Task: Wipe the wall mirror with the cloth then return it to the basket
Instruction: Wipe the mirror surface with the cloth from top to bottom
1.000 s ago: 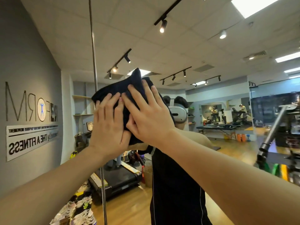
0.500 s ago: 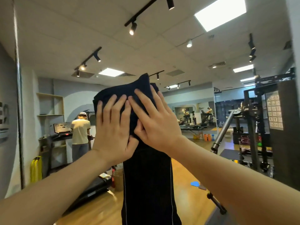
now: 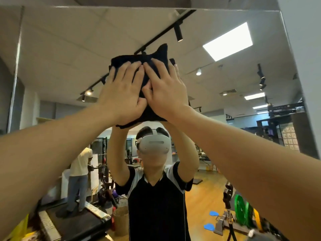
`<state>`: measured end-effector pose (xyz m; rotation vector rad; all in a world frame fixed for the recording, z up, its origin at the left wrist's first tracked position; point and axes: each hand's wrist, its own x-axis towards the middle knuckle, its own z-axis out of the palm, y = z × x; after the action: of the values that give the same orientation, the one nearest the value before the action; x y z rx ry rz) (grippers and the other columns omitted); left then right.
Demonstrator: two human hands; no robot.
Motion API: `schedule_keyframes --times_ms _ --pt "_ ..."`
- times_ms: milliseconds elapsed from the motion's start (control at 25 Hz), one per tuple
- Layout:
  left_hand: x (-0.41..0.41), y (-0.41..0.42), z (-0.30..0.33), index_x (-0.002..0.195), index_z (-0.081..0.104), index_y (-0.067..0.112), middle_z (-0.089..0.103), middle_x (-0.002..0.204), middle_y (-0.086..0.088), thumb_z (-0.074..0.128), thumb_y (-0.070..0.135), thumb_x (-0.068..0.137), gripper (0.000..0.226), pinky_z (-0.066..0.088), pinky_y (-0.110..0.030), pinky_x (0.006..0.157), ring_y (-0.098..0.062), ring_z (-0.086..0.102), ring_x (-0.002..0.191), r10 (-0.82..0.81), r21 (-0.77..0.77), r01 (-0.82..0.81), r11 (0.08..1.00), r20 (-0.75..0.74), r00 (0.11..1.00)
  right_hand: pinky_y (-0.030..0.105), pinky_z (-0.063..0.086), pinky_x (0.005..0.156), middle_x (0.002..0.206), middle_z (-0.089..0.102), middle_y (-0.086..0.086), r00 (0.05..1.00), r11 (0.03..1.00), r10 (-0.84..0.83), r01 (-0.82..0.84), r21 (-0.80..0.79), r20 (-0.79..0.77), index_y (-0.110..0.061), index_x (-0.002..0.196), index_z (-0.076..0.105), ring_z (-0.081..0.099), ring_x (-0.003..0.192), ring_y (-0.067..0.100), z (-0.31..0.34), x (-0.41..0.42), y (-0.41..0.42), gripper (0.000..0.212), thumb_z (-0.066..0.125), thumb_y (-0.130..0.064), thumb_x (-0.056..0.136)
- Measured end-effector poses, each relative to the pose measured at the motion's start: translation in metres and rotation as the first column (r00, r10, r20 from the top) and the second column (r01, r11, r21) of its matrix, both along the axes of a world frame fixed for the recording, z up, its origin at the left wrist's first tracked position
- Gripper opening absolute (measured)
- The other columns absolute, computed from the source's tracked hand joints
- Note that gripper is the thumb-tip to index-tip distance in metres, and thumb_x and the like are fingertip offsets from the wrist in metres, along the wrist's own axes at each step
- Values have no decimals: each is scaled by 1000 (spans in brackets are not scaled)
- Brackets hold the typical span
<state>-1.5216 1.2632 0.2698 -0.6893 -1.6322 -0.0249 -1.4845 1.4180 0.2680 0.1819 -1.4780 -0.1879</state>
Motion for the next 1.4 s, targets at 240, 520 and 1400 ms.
schedule_keyframes --times_ms 240,520,1400 --pt "-7 -9 -45 157 27 0 28 163 -20 29 37 95 72 19 -63 123 -39 23 152 -37 64 41 997 -52 998 55 28 124 155 51 12 998 998 57 -56 39 -8 -14 147 57 40 147 39 -36 -6 -12 54 39 -34 100" --pt "8 34 -119 155 31 -2 30 162 -21 37 35 89 76 16 -63 124 -41 25 151 -98 23 100 995 -80 992 56 31 122 153 52 14 991 985 127 -131 109 46 -10 145 59 40 148 41 -104 16 41 53 51 -29 96" --pt "116 359 -73 153 36 5 35 158 -18 31 43 85 78 16 -68 121 -42 28 149 -186 18 189 982 -105 977 37 54 97 155 51 6 997 995 -78 79 65 -20 -17 149 55 49 139 29 -68 133 362 53 48 -24 97"
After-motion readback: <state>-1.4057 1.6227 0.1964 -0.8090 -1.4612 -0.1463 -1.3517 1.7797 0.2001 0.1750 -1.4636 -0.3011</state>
